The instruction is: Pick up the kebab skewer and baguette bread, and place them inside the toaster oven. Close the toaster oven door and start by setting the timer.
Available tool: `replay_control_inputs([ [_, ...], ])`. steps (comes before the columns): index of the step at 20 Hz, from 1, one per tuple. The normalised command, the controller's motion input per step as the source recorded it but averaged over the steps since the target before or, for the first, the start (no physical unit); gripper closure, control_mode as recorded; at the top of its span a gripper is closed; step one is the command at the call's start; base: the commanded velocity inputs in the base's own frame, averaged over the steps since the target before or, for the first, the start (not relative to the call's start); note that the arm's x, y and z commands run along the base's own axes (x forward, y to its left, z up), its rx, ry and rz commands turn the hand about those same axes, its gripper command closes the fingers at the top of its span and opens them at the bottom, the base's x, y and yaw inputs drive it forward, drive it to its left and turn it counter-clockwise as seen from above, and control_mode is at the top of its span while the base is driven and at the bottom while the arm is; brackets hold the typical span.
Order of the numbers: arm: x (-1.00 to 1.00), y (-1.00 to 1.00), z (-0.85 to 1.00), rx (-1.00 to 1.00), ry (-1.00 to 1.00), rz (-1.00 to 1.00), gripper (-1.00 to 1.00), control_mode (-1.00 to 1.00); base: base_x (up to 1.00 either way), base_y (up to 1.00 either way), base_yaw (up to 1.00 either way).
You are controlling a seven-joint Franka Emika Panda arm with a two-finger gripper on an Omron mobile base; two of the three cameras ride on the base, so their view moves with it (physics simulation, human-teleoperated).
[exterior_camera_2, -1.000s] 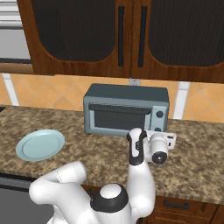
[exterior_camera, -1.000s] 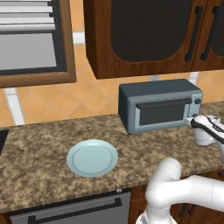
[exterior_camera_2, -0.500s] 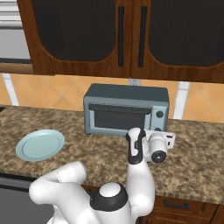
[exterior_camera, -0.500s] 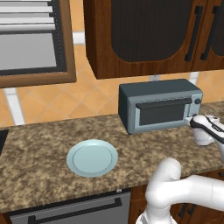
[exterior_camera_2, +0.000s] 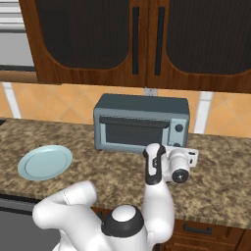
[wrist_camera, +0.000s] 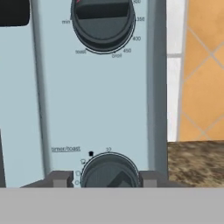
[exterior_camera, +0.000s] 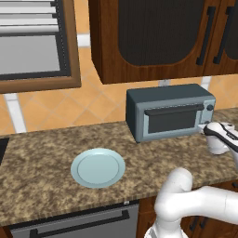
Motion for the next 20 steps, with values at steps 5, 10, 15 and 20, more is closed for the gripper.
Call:
replay_control_inputs([
  [5,-0.03,-0.07,0.00,0.01,0.00,0.00,1.00,-1.00,0.00,0.00,0.00],
  [10,-0.01,-0.06,0.00,0.02,0.00,0.01,1.00,-1.00,0.00,0.00,0.00],
  [15,0.00,-0.04,0.00,0.01,0.00,0.03,1.00,-1.00,0.00,0.00,0.00],
  [20,0.00,-0.06,0.00,0.01,0.00,0.04,1.00,-1.00,0.00,0.00,0.00],
])
